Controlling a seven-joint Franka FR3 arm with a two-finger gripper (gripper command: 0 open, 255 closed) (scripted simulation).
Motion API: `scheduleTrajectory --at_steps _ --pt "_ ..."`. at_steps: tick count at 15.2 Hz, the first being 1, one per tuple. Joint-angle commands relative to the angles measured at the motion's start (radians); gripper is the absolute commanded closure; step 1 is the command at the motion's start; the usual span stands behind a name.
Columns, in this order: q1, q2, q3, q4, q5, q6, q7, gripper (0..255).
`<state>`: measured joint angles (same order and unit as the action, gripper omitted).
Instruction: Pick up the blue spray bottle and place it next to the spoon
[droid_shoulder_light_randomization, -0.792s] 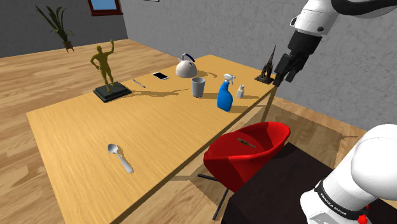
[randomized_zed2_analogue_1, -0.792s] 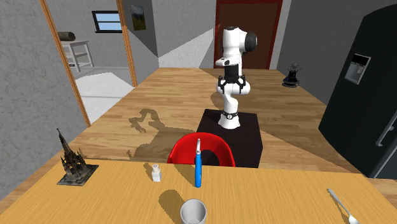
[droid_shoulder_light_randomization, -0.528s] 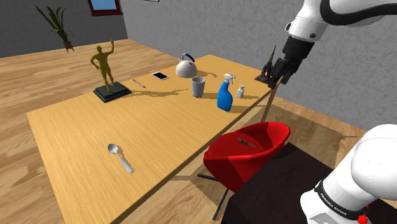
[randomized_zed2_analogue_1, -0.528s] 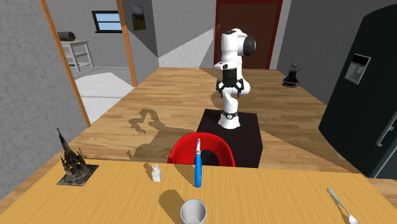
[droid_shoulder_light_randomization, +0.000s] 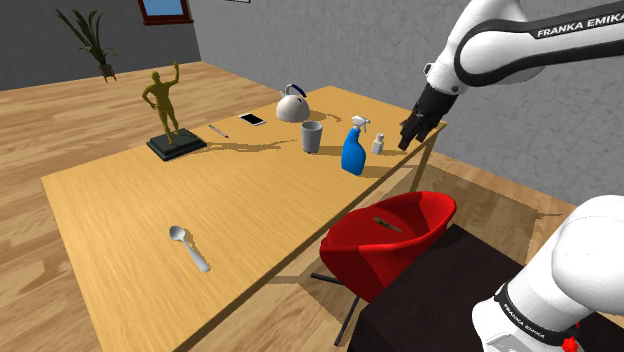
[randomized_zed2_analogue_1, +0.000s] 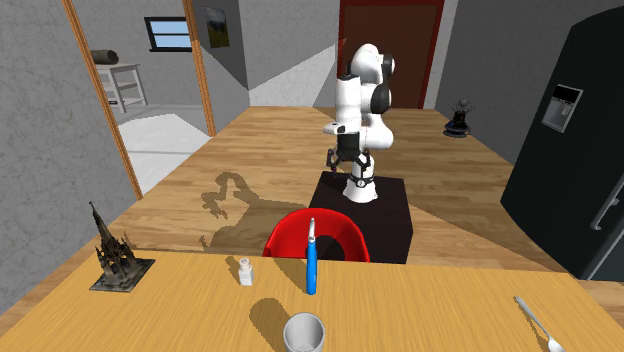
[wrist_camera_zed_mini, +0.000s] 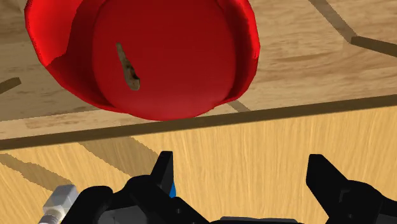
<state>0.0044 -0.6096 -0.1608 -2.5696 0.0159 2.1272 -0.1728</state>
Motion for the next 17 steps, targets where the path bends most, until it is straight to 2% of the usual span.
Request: scheduleTrajectory --at_steps 1,6,10,14,17 --pt "0.005 0.068 -0.019 0.003 0.001 0.089 -0.03 0" --pt "0.031 0.25 -0.075 0.032 0.033 0.293 -0.122 0" --pt "0.064 0.409 -0.123 0.088 0.105 0.433 -0.223 0" --pt "0.097 0.575 -0.16 0.173 0.24 0.541 -0.365 0" --pt "0.095 0.7 -0.158 0.257 0.374 0.595 -0.493 0"
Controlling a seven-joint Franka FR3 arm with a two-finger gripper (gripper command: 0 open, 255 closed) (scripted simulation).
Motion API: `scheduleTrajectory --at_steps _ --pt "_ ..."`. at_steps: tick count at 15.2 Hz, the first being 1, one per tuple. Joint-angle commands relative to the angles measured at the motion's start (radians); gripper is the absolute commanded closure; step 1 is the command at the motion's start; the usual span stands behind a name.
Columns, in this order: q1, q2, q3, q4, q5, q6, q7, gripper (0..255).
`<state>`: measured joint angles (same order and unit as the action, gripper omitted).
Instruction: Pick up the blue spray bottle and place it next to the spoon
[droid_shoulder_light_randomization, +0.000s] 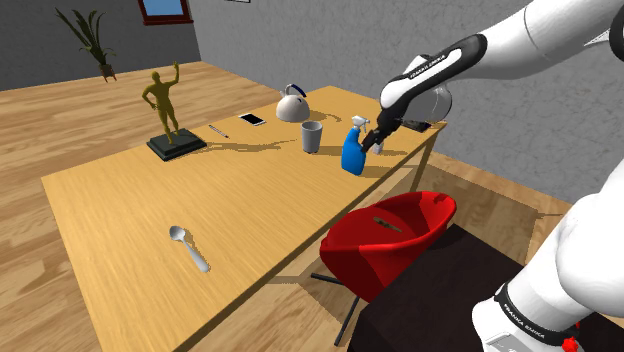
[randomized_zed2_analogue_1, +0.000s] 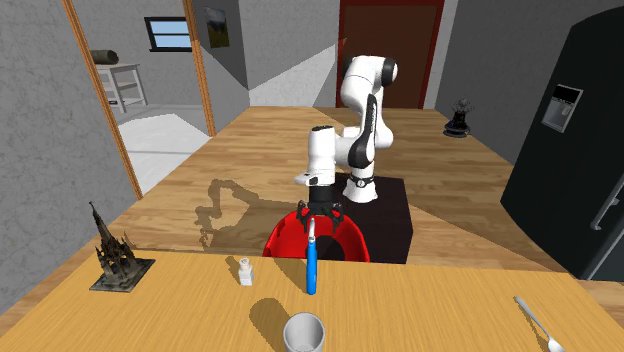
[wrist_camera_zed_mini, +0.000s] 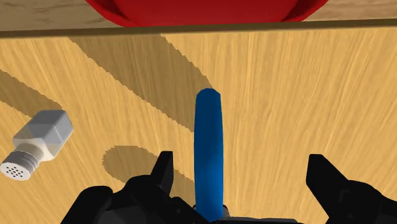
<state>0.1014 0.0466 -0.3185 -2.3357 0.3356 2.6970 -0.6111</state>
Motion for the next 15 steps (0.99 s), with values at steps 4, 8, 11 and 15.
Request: scheduleTrajectory --at_steps 4,8,11,15 --pt "-0.033 0.154 0.034 0.106 0.168 0.062 -0.16 0" --pt "-0.049 0.212 0.06 0.132 0.221 0.09 -0.199 0" --pt "-0.06 0.25 0.079 0.15 0.252 0.107 -0.223 0" --pt "-0.061 0.25 0.079 0.15 0.252 0.107 -0.223 0"
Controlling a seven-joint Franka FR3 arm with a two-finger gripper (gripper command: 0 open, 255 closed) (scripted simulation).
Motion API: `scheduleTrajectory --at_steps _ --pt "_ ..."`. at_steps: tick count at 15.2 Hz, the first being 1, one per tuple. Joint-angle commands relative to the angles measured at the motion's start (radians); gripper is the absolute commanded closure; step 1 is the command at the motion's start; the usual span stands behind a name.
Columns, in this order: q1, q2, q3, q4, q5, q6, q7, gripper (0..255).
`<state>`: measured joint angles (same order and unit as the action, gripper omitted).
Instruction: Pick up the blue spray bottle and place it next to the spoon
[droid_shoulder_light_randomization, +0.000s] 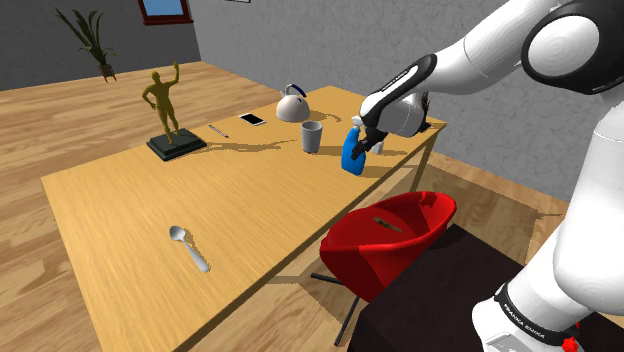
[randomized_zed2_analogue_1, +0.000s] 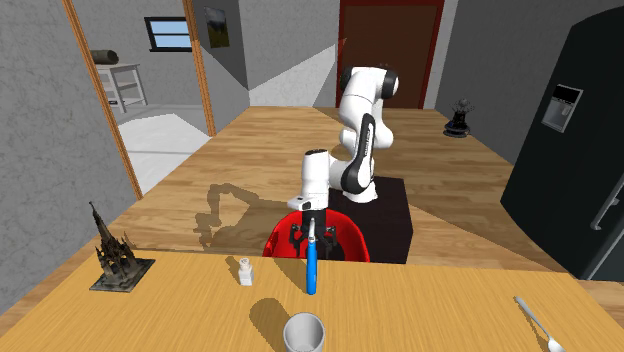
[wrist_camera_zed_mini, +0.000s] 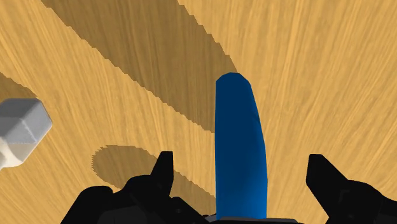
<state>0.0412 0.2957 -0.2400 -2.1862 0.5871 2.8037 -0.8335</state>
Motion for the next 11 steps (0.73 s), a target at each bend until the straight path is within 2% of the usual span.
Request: scheduleTrajectory --at_steps 1,3,4,11 --pt "0.0 0.001 0.0 0.0 0.001 0.0 0.0 0" --pt "0.0 0.0 0.0 0.0 0.0 0.0 0.0 0" --pt "0.0 0.0 0.0 0.0 0.0 0.0 0.0 255" --pt "0.0 0.0 0.0 0.0 0.0 0.0 0.0 255"
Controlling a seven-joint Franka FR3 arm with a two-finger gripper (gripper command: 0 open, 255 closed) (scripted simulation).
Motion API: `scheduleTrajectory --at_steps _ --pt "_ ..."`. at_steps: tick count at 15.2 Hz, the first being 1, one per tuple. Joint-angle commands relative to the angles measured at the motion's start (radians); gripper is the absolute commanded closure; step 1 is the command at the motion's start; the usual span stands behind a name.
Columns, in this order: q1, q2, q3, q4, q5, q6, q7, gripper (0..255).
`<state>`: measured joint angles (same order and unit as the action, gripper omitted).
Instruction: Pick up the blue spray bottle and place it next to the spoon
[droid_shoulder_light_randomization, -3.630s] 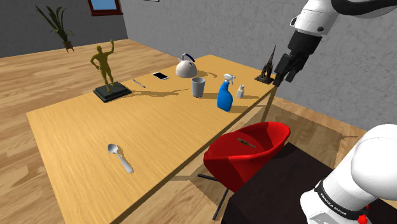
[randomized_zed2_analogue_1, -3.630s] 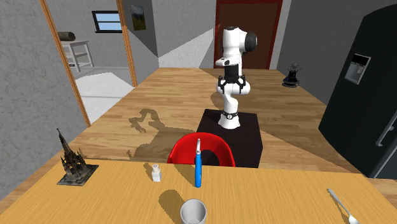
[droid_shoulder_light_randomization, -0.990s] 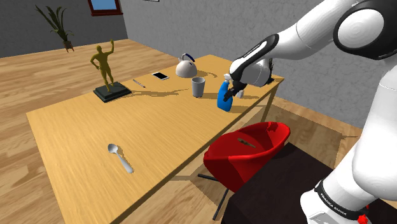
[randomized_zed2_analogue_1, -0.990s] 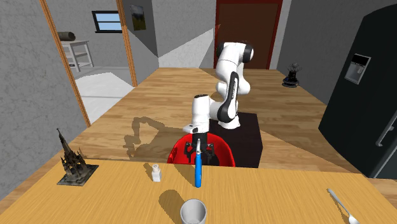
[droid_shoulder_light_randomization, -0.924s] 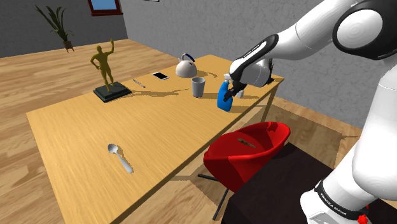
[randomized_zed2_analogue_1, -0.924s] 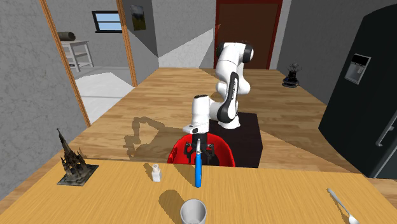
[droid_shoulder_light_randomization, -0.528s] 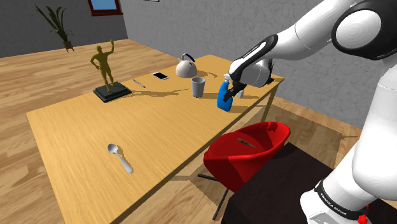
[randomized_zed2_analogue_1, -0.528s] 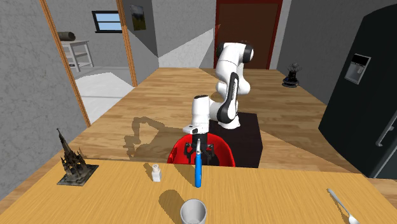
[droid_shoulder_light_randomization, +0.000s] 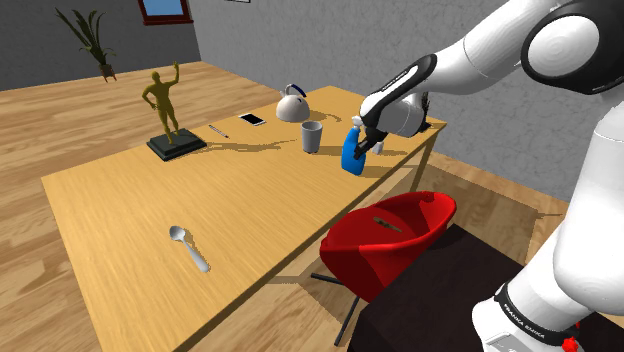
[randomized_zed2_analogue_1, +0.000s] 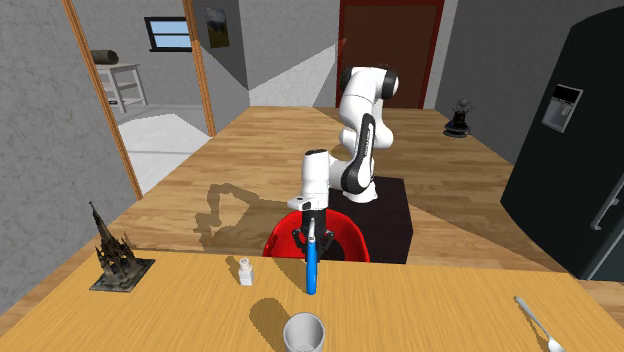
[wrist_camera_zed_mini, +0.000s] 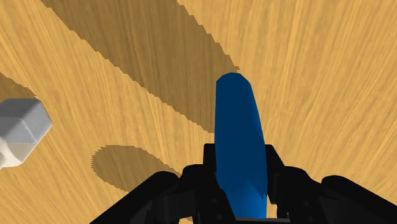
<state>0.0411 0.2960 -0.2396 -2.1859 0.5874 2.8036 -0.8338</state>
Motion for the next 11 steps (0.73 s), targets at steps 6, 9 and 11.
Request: scheduleTrajectory --at_steps 6,9,11 --pt "0.022 -0.042 -0.031 -0.001 -0.056 -0.038 0.05 255" --pt "0.035 -0.072 -0.051 0.002 -0.098 -0.067 0.086 255" --pt "0.043 -0.091 -0.062 0.005 -0.125 -0.087 0.109 255"
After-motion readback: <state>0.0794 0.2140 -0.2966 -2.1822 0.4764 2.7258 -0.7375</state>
